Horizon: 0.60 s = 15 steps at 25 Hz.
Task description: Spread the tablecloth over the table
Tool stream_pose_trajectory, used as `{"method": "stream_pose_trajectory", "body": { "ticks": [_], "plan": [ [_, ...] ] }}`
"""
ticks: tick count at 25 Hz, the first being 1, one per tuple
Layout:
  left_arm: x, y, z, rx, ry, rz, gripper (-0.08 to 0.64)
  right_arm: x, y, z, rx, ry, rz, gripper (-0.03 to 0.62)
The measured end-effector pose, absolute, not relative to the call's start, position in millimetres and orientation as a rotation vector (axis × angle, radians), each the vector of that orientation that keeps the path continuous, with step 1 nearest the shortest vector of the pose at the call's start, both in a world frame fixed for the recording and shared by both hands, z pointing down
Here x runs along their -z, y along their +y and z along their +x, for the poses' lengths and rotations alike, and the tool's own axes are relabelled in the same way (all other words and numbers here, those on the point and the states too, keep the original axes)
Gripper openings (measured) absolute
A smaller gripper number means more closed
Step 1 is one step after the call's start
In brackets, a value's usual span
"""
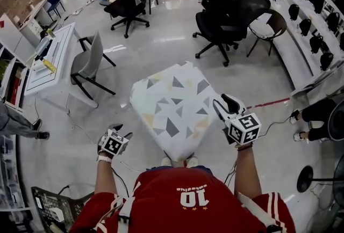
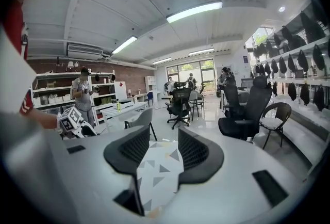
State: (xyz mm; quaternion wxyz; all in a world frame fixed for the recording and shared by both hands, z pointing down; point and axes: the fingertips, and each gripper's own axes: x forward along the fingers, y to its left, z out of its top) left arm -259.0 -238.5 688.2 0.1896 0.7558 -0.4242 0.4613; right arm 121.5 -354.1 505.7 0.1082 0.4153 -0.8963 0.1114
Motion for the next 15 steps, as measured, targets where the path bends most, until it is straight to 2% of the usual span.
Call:
{"method": "stream_pose_trajectory", "body": {
  "ticks": [3,5,11,15],
  "plan": [
    [-655.2,-267.8,-234.9,-0.855,-1.252,2.197,0.247,-502.7,-354.6,124.9,-0.326,-2.636,1.236,0.181],
    [-633.6,-286.1,-222.0,-0.665,-1.291,2.232,0.245,-500.7,-354.9,126.9,-0.324,-2.635,1.244,0.181],
    [-563.6,-336.3,-172.3,-0.300,-1.329,2.367,0.231,-493.8,-355.0,133.0,-0.305,-2.630,1.282,0.181],
    [-515.8,-353.5,-135.7,-0.195,-1.298,2.482,0.215,-483.0,-354.2,131.4,-0.280,-2.648,1.297,0.181]
  ]
}}
